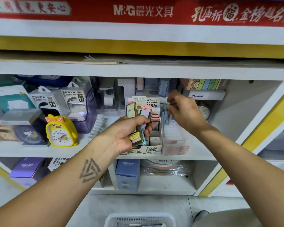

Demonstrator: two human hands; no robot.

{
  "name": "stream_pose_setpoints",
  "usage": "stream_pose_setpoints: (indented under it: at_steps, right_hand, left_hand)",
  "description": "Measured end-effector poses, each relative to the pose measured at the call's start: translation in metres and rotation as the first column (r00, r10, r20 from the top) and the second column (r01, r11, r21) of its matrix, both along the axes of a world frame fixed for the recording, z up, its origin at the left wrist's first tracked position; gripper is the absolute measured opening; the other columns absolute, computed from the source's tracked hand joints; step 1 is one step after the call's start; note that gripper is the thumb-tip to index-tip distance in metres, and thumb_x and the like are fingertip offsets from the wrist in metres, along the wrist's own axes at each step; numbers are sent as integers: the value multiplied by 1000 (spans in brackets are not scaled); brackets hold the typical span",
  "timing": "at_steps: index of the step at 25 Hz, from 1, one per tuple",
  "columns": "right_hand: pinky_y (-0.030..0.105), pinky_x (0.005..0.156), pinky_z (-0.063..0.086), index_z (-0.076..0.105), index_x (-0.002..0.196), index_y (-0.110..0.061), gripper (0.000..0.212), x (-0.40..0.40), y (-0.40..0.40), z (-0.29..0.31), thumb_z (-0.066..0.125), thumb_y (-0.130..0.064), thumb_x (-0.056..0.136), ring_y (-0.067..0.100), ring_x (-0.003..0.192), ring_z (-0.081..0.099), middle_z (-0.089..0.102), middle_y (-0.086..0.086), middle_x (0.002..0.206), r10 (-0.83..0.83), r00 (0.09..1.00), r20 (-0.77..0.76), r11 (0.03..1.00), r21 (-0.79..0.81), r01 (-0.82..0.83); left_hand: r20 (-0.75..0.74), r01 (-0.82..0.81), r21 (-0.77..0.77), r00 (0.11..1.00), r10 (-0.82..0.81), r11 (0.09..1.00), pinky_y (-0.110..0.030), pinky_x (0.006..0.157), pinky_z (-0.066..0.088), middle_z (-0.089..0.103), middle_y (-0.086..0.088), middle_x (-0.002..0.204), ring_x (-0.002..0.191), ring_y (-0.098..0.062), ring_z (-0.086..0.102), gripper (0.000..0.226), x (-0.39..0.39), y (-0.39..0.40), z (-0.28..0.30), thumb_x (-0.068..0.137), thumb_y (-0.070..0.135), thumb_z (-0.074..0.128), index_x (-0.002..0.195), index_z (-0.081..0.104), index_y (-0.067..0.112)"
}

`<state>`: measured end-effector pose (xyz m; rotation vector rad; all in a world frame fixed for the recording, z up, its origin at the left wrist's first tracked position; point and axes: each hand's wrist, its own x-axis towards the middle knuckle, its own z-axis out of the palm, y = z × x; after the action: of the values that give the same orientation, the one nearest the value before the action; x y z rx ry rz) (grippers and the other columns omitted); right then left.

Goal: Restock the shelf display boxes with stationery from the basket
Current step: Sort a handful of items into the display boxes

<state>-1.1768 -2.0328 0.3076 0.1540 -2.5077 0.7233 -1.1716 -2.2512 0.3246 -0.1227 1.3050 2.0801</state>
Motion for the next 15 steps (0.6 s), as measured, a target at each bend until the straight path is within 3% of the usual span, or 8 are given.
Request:
stream_pose_setpoints:
  at_steps: [3, 7, 8, 10, 12, 13, 15]
  right_hand:
    - [38, 62, 58, 57, 92, -19, 8, 0, -3, 0, 59, -13, 97, 12, 70, 68, 67, -4, 75, 1, 999, 54, 1000, 9, -1]
    - [39, 73, 55, 73, 103, -8, 18, 3, -12, 7, 56, -14, 97, 29, 81, 65, 71, 11, 93, -88, 993, 74, 968, 240, 68]
    - [35, 75, 54, 73, 105, -10, 18, 5, -17, 12, 58, -18, 97, 26, 81, 64, 70, 9, 94, -95, 993, 70, 981, 175, 81]
    - [23, 72, 52, 73, 107, -18, 16, 10, -32, 26, 62, -23, 97, 14, 79, 65, 72, 2, 91, -16, 992, 127, 972, -233, 45]
    - [21, 67, 50, 75, 100, -15, 14, 14, -48, 39, 63, -19, 96, 11, 79, 68, 76, 2, 97, 231, 941, 247, 752, -659, -12]
    - [24, 64, 49, 76, 97, -11, 15, 17, -54, 42, 62, -17, 96, 16, 77, 67, 77, 6, 99, 343, 893, 292, 662, -749, -9]
    - [28, 55, 44, 78, 87, -9, 19, 24, -61, 43, 61, -12, 96, 20, 69, 63, 72, 14, 88, 479, 806, 349, 582, -813, 6]
  left_hand:
    - [-2, 5, 12, 1000, -5, 1000, -21, 44, 50, 71, -21, 74, 54, -18, 63, 14, -1, -1, 0, 89, -4, 59, 103, 63, -2]
    - [-15, 65, -1, 998, -65, 998, -19, 44, 49, 70, -20, 76, 51, -16, 60, 10, -1, -2, 1, 89, -5, 59, 90, 69, -2]
    - [-24, 95, -9, 995, -95, 995, -19, 44, 47, 69, -20, 76, 50, -15, 58, 15, -1, -3, 1, 88, -5, 59, 82, 72, -2]
    - [-23, 175, -7, 984, -175, 985, -17, 42, 43, 65, -19, 75, 48, -13, 54, 27, -1, -5, 2, 87, -7, 56, 68, 74, 1]
    - [11, 265, 38, 964, -265, 964, -16, 40, 40, 62, -19, 75, 47, -11, 50, 20, 3, -8, 5, 86, -8, 54, 78, 71, -1]
    - [13, 307, 57, 951, -308, 950, -16, 40, 39, 60, -18, 76, 47, -11, 49, 15, 6, -10, 7, 85, -8, 53, 90, 65, -2]
    - [5, 369, 71, 929, -371, 927, -16, 42, 38, 58, -18, 77, 49, -11, 48, 26, 9, -13, 8, 81, -9, 54, 105, 55, 2]
